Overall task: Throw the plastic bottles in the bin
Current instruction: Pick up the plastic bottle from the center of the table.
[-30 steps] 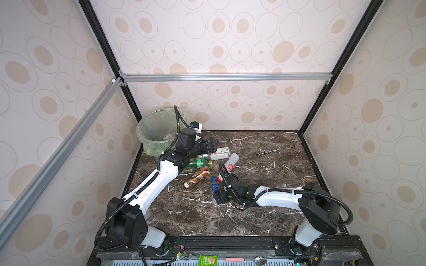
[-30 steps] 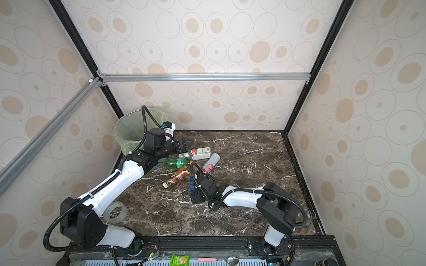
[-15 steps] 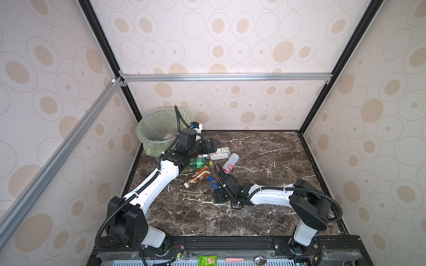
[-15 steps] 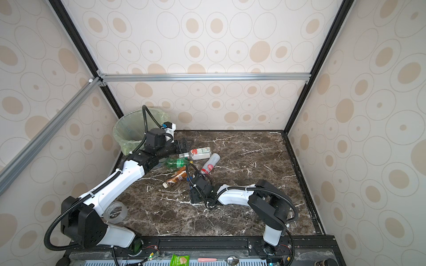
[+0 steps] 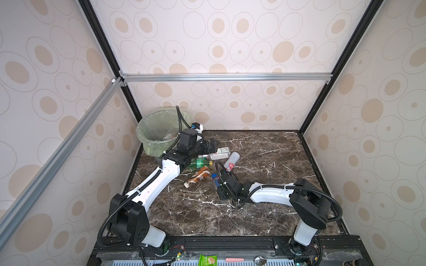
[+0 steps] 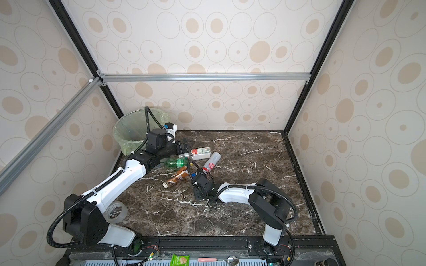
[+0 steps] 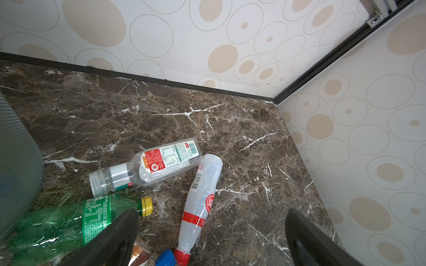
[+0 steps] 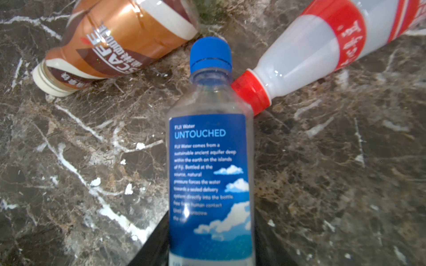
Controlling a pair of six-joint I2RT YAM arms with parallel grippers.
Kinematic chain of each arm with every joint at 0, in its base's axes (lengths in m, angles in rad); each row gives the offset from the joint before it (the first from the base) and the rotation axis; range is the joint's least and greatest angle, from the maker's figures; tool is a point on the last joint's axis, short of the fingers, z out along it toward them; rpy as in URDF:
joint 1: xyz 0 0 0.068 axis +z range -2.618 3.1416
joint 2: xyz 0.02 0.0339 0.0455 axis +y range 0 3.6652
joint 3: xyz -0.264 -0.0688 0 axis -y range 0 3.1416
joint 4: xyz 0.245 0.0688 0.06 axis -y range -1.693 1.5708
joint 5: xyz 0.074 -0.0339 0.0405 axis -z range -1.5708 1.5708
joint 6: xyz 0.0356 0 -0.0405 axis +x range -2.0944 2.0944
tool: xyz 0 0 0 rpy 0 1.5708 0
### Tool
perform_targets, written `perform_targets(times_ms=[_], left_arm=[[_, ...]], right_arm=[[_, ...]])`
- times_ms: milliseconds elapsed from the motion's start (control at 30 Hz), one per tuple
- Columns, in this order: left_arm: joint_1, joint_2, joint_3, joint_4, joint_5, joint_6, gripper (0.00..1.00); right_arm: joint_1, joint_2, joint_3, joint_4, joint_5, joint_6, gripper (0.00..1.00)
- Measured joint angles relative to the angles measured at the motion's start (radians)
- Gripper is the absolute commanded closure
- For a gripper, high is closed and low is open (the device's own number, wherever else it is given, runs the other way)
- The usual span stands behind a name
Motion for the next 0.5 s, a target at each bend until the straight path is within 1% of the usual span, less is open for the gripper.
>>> perform_targets(times_ms=[333,500], left_arm=[[-0.002,0.002,-0.001,0.007,0.009,-0.002,0.01],[-0.006,0.016,-0.002,0.015,0.019,-0.009,0.01]], right_arm=[[-0.060,-0.033,-0.018,-0.023,-0.011,-0.036,0.56],[-0.069,-0.092,-0.023,-0.035,-0.028,-0.052,0.56]])
